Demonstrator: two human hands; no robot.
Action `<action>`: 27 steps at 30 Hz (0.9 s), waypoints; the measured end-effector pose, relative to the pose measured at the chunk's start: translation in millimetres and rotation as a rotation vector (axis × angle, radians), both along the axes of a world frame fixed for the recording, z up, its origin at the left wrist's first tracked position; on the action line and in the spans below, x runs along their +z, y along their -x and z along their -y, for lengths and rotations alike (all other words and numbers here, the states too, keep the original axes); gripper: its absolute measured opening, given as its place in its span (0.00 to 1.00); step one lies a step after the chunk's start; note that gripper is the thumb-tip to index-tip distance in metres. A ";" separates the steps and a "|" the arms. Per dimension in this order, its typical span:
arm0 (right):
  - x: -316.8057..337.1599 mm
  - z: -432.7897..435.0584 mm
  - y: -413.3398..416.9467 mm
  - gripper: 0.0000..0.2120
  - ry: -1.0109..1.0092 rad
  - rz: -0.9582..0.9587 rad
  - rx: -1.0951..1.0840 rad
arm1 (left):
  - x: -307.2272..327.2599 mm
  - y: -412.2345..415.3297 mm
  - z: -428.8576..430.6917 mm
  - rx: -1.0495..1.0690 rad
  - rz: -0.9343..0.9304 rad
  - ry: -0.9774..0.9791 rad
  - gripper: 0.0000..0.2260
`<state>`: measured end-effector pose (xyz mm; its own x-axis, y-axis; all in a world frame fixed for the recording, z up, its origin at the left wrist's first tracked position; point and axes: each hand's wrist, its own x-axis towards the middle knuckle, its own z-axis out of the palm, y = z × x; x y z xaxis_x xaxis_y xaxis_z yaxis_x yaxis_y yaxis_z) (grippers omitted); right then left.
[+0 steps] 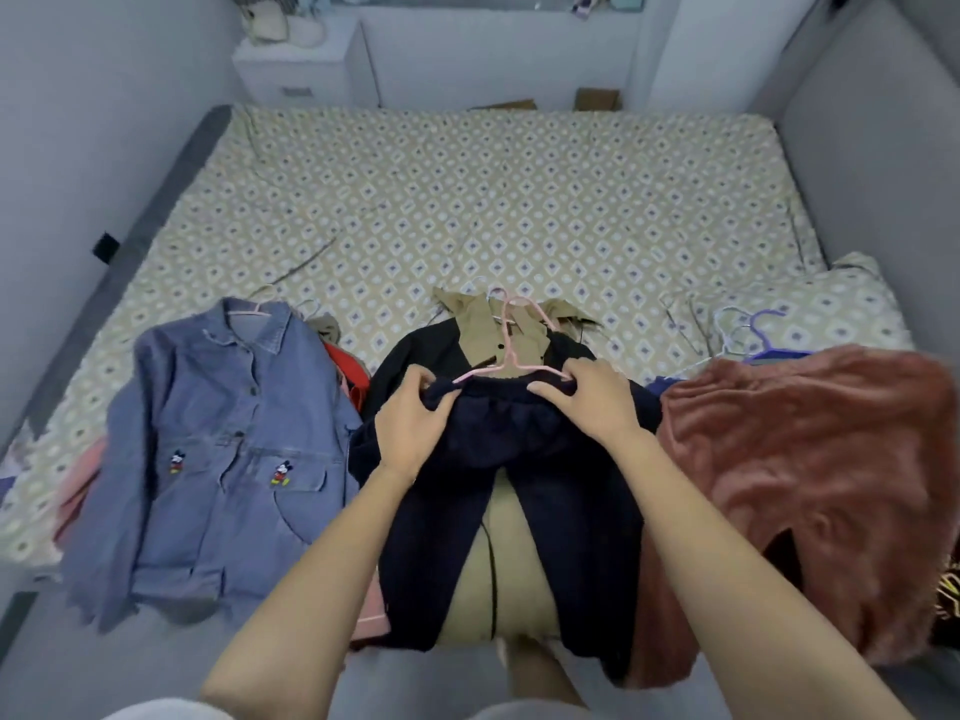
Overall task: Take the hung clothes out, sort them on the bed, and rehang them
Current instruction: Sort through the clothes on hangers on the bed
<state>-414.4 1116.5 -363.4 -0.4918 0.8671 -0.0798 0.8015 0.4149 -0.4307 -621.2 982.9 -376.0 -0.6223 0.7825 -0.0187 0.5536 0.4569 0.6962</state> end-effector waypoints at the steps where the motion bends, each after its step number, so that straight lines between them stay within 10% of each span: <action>1: 13.2 19.6 -3.7 0.27 -0.030 -0.021 -0.001 | 10.5 -1.7 16.3 -0.002 0.002 -0.014 0.13; 27: 192.7 300.4 -113.6 0.30 -0.183 -0.197 -0.257 | 186.6 -99.8 276.1 -0.073 -0.194 -0.396 0.14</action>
<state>-300.8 816.0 -170.7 -0.2462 0.9555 0.1626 0.7986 0.2951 -0.5245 -521.4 706.8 -189.4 -0.5277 0.7480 0.4025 0.7121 0.1312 0.6897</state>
